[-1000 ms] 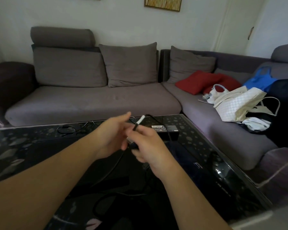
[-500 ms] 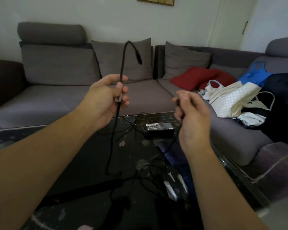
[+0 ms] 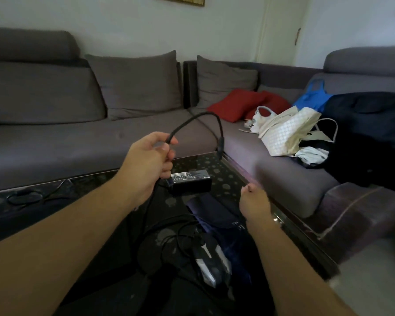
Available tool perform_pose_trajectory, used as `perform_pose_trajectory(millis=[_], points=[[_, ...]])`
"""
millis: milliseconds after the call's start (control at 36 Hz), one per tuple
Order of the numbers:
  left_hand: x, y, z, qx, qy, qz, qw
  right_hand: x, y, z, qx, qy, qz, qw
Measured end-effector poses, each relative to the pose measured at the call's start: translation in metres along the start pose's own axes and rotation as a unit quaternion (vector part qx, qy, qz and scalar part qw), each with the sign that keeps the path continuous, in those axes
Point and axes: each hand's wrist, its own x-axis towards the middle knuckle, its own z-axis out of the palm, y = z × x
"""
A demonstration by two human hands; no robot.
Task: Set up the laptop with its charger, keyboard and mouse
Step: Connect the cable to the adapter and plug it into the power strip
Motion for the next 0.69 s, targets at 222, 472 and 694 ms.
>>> perform_pose_trajectory(millis=[222,472,694], points=[[0.011,-0.033,0.034,0.038,-0.034,-0.032,0.998,-0.017,-0.038,0.000,0.092,-0.081,-0.038,0.992],[0.021,-0.071,0.052,0.142,-0.072,-0.058,0.986,0.023,-0.040,0.017,0.016,-0.095,-0.090,0.991],[0.053,-0.099,0.042,0.208,-0.252,-0.127,0.937,0.062,-0.005,0.018,-0.056,-0.120,-0.110,0.985]])
